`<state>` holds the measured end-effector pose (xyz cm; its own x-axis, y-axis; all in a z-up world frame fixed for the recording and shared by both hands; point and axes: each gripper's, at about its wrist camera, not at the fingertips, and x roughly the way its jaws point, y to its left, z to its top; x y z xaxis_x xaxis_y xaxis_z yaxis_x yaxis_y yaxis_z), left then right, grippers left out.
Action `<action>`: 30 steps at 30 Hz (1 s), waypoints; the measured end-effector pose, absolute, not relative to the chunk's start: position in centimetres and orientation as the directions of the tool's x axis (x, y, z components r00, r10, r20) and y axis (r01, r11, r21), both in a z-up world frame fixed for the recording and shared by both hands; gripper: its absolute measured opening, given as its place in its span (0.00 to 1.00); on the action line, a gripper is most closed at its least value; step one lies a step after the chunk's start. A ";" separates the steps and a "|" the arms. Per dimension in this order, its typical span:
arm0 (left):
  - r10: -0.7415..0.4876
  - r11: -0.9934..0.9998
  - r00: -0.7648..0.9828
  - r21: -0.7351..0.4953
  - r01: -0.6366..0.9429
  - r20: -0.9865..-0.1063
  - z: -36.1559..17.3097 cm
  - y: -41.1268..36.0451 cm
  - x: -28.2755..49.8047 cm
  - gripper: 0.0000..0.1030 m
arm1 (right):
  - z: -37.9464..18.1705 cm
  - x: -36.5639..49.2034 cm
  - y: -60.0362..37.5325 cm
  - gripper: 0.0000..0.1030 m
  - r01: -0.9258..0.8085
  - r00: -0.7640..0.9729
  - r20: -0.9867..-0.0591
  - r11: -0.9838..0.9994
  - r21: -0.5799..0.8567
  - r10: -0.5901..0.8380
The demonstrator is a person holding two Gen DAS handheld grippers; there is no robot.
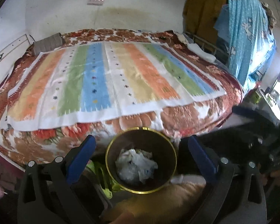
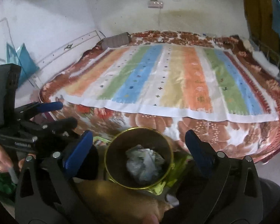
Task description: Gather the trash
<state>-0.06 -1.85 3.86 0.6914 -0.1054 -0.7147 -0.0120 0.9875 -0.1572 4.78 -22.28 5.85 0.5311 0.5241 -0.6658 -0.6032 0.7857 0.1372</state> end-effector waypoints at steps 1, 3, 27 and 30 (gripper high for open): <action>-0.103 0.988 0.692 -0.152 -0.010 -0.715 3.6 -2.1 -0.7 0.94 | 5.6 4.3 -22.4 0.91 -0.599 0.542 -0.667 0.792 0.119 0.511; -0.091 0.989 0.702 -0.144 -0.018 -0.707 3.2 -2.2 -1.9 0.94 | 4.7 3.6 -23.0 0.91 -0.605 0.522 -0.670 0.783 0.144 0.528; -0.071 0.983 0.636 -0.163 -0.088 -0.768 -3.0 -1.6 -1.4 0.94 | -2.4 5.0 -22.4 0.91 -0.602 0.451 -0.710 0.772 0.204 0.540; -0.081 0.974 0.625 -0.196 -0.117 -0.776 -3.7 -1.1 -0.7 0.94 | -3.1 5.6 -21.4 0.91 -0.602 0.433 -0.729 0.772 0.203 0.530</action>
<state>-0.71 -1.14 -3.66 0.6255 -0.0808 -0.7761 -0.1172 0.9736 -0.1958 5.64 -21.37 -3.13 0.4329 0.5297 -0.7294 -0.6025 0.7719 0.2031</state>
